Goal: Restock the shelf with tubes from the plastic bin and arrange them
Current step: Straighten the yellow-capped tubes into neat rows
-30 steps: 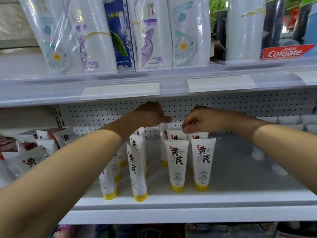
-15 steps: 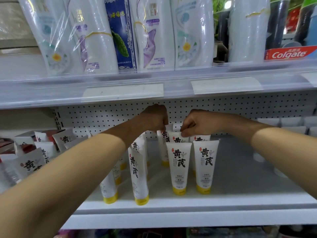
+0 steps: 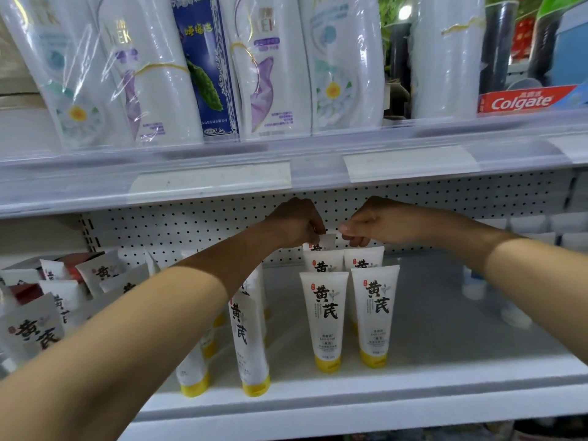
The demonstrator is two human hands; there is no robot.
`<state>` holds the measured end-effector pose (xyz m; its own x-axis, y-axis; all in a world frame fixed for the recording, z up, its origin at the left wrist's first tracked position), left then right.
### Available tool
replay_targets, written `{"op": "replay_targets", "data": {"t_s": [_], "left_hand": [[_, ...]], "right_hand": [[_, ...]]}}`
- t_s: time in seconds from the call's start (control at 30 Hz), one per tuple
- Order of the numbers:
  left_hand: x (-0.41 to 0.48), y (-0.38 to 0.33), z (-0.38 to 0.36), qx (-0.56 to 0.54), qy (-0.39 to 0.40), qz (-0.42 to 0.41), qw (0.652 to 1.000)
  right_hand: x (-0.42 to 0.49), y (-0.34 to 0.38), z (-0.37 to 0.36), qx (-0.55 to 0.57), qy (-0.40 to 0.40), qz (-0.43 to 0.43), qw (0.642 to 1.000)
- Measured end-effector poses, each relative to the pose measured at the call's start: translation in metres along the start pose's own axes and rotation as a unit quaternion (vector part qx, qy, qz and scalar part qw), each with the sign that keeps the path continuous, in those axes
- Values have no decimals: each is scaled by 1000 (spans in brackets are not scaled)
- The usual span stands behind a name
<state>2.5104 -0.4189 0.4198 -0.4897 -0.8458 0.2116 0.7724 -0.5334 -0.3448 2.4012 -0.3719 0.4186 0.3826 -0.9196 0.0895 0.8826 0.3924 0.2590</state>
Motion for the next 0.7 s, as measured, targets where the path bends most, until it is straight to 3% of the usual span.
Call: {"op": "replay_targets", "data": {"t_s": [0.47, 0.7], "left_hand": [[1, 8, -7, -87, 56, 31, 994], [-18, 8, 16, -86, 11, 9, 996]], "right_hand": [[3, 2, 1, -26, -14, 1, 1000], [6, 12, 6, -42, -30, 7, 999]]}}
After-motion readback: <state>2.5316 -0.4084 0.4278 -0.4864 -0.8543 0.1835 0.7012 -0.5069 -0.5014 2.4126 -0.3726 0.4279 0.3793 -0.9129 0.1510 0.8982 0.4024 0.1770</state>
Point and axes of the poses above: each hand's wrist, its own x-axis towards the middle knuckle, its own z-axis out of the back of the hand, y = z × x, the point moved 9 cm from there along x, towards the middle knuckle, and after that the axes turned 10 degrees about -x, right-handed, at the moved point
